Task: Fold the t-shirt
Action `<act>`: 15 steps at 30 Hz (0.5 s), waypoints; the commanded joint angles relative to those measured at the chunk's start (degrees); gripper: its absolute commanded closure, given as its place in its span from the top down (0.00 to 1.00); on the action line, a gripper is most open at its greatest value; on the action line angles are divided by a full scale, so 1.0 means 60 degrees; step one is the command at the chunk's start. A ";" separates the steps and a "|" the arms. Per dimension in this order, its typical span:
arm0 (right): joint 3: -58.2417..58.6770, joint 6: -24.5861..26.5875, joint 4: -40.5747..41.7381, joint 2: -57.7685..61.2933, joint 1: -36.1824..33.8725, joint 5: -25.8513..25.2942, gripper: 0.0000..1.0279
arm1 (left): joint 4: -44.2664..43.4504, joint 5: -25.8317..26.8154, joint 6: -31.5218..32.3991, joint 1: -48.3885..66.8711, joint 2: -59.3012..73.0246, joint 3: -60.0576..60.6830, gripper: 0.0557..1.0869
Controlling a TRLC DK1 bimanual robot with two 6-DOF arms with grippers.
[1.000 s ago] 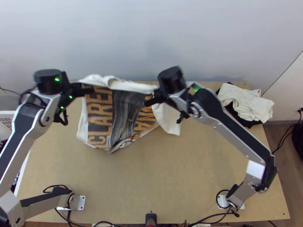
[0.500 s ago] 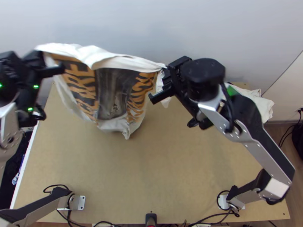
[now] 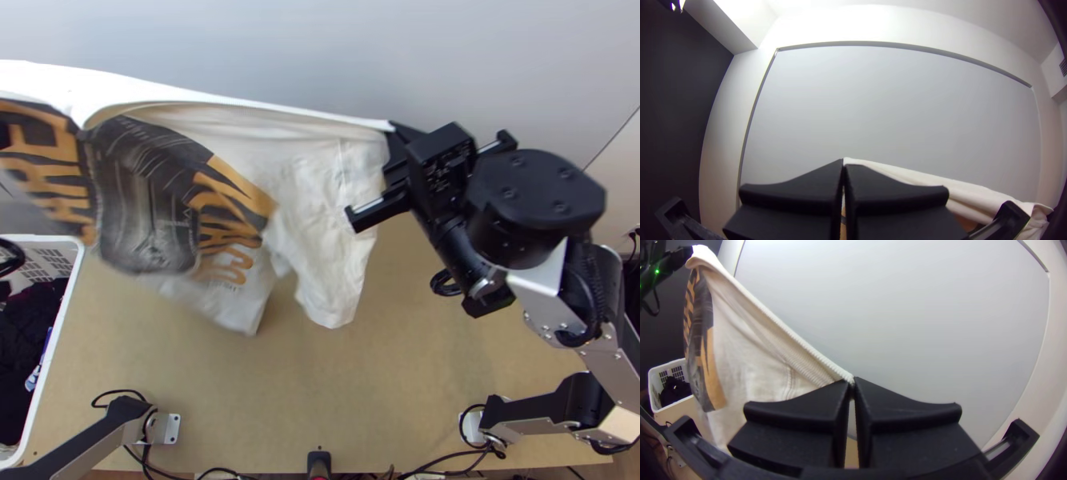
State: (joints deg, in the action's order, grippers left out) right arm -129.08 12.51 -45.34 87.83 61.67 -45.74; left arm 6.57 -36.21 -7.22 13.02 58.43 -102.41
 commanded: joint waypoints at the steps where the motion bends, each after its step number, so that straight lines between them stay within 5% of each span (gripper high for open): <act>1: -0.0108 0.0244 0.0116 -0.0298 0.0371 -0.0390 0.03 | -0.1227 -0.0147 -0.0686 0.0087 -0.0174 0.0032 0.04; 9: -0.0123 0.1928 0.1947 -0.0547 0.0693 -0.0405 0.03 | -0.3878 -0.0133 -0.2605 0.0965 -0.0159 0.0003 0.04; 15: 0.0023 0.2089 0.2196 -0.0767 0.0796 -0.0566 0.03 | -0.3805 -0.0133 -0.2795 0.0951 0.0017 -0.0261 0.04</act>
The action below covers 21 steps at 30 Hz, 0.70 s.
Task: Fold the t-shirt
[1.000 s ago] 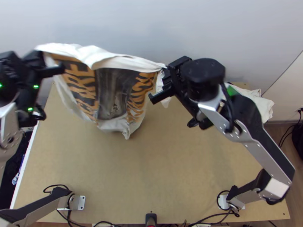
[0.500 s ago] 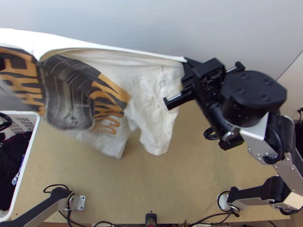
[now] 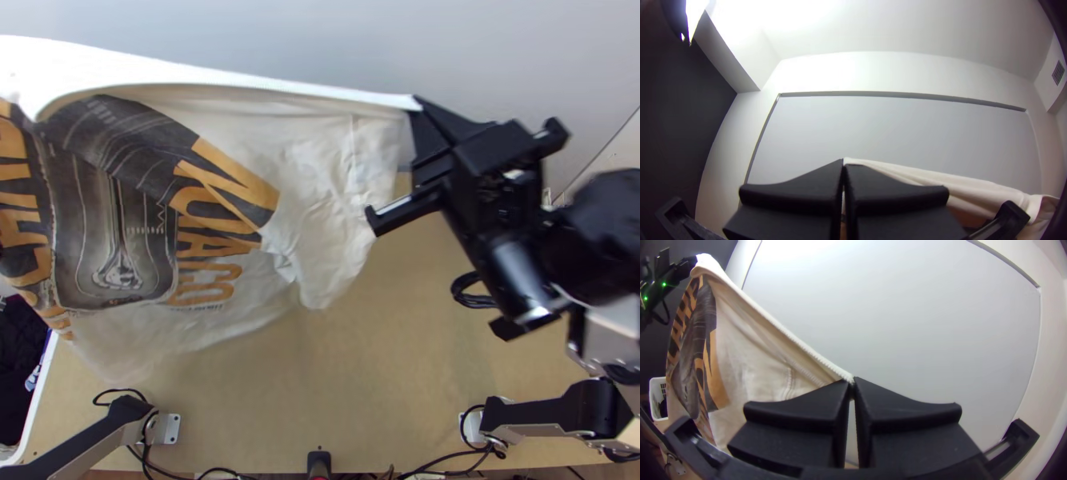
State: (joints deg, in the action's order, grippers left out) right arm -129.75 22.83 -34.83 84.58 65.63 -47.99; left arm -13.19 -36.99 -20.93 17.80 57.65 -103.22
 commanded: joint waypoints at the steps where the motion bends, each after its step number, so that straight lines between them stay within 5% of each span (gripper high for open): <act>1: 0.0297 0.0253 0.0370 -0.0282 0.0137 -0.0191 0.03 | -0.0526 -0.0002 -0.0511 0.0138 0.0250 -0.0009 0.04; 8: 0.0532 -0.1066 -0.0860 -0.0033 -0.0171 -0.0103 0.03 | -0.0555 -0.0016 -0.0057 0.0109 0.2096 0.0152 0.04; 16: 0.1528 -0.3541 -0.2105 0.0435 -0.2793 0.2519 0.03 | 0.0763 0.0042 0.1716 0.0519 0.4279 0.0182 0.04; 21: 0.2275 -0.4581 -0.2120 0.0816 -0.4097 0.4087 0.03 | 0.2491 0.0921 0.3561 0.0519 0.5421 0.0299 0.04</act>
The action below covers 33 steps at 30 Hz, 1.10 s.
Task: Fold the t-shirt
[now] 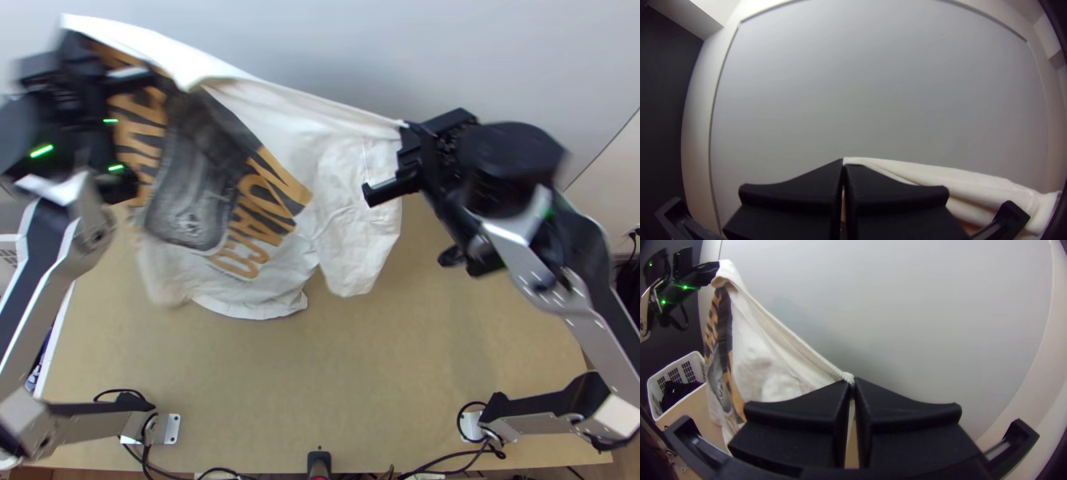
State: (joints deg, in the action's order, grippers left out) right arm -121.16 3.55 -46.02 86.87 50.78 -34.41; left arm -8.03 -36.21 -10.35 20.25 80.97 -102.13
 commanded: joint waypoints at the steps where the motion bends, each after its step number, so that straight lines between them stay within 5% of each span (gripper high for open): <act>1: 0.0961 -0.1603 -0.0255 0.0536 -0.1916 0.2191 0.03 | 0.1895 0.1025 0.2135 0.0111 0.1754 0.0146 0.04; 6: 0.1283 -0.2701 -0.0255 0.1151 -0.3352 0.3743 0.03 | 0.2203 0.1596 0.3116 0.0331 0.3029 0.0102 0.04; 14: 0.2264 -0.3419 0.0419 0.1840 -0.4802 0.5033 0.03 | 0.2159 0.1581 0.3380 0.0463 0.5900 -0.1861 0.04; 23: 0.3920 -0.3932 0.2045 0.2353 -0.5490 0.5545 0.03 | 0.2247 0.1552 0.3380 0.0521 0.8639 -0.4556 0.04; 33: 0.4286 -0.4576 0.3510 0.3686 -0.5798 0.5545 0.03 | 0.1705 0.0746 0.3395 0.0331 0.9576 -0.4717 0.04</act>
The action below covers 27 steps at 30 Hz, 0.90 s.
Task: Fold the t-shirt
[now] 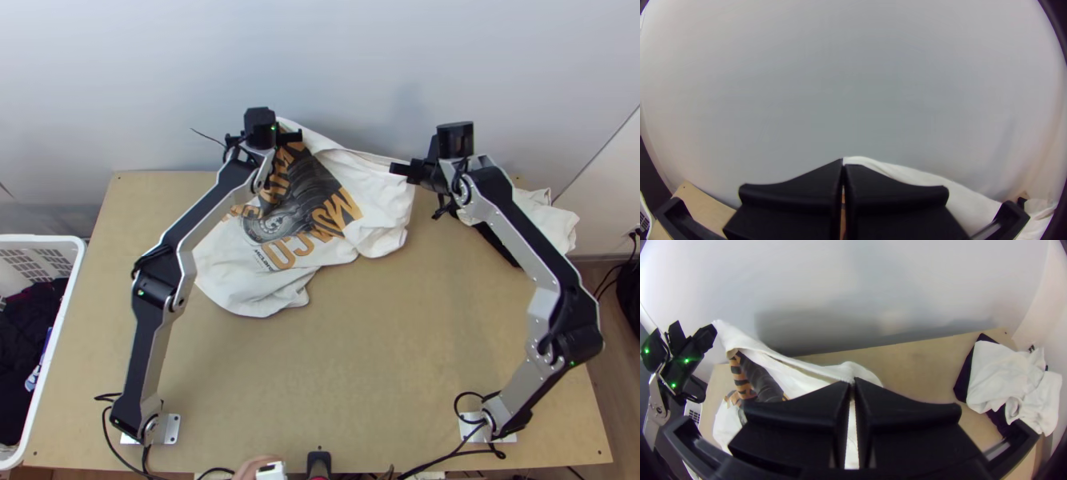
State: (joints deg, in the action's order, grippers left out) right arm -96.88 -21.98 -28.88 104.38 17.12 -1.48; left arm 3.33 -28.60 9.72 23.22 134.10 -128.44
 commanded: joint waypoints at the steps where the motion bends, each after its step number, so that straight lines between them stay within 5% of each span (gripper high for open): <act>1: 0.0224 -0.0365 0.0756 0.0870 -0.0173 0.0055 0.03 | -0.0189 -0.0565 0.0080 -0.0238 0.0750 -0.0331 0.04; 3: 0.0107 -0.0468 0.0903 0.1119 -0.0144 0.0055 0.03 | -0.0204 -0.0565 0.0124 -0.0370 0.0794 -0.0331 0.10; 8: -0.0230 -0.0673 0.0976 0.1500 -0.0071 0.0026 0.05 | -0.0087 -0.0565 0.0095 -0.0428 0.0809 -0.0331 0.46; 13: -0.0215 -0.1171 0.0976 0.1500 0.0061 -0.0179 0.63 | 0.0499 -0.0551 0.0109 -0.0296 0.0735 -0.0331 0.72; 16: -0.0142 -0.1230 0.0976 0.1442 0.0119 -0.0208 0.83 | 0.0939 -0.0551 0.0329 -0.0223 0.0530 -0.0331 0.96; 18: -0.0142 -0.1230 0.0918 0.1456 0.0163 -0.0208 0.96 | 0.1261 -0.0492 0.0651 -0.0194 0.0267 -0.0317 0.96; 27: -0.0699 -0.1611 0.0112 0.1339 0.0251 -0.0208 0.96 | 0.3487 0.0519 0.1779 0.0129 -0.1696 -0.0317 0.96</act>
State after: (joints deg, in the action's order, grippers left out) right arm -98.61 -30.09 -24.69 112.95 18.28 -2.57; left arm 15.07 -29.61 15.92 22.72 131.44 -130.41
